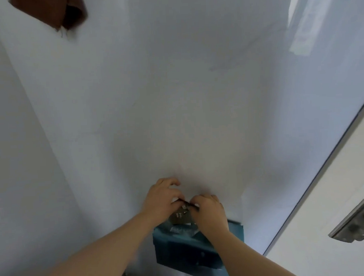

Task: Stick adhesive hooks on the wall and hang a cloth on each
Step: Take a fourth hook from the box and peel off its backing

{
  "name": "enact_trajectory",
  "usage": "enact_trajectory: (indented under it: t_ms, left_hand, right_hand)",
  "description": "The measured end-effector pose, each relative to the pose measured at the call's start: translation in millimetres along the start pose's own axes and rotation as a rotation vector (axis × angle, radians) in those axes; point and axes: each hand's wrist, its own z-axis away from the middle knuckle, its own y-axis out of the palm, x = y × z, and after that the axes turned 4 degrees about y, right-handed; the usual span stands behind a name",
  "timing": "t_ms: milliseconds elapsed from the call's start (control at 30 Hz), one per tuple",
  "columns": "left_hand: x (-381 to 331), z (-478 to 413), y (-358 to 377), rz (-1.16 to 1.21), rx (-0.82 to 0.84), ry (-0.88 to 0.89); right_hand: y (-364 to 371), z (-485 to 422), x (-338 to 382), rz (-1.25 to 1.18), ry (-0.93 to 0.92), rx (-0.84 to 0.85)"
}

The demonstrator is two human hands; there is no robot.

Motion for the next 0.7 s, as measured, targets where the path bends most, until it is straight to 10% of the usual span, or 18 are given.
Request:
enact_trajectory:
  t_ms: [700]
  left_hand:
    - [-33.1, -25.2, -60.1, 0.898, -0.156, -0.714]
  right_hand:
    - [-46.4, -18.1, 45.0, -0.898, 0.18, -0.02]
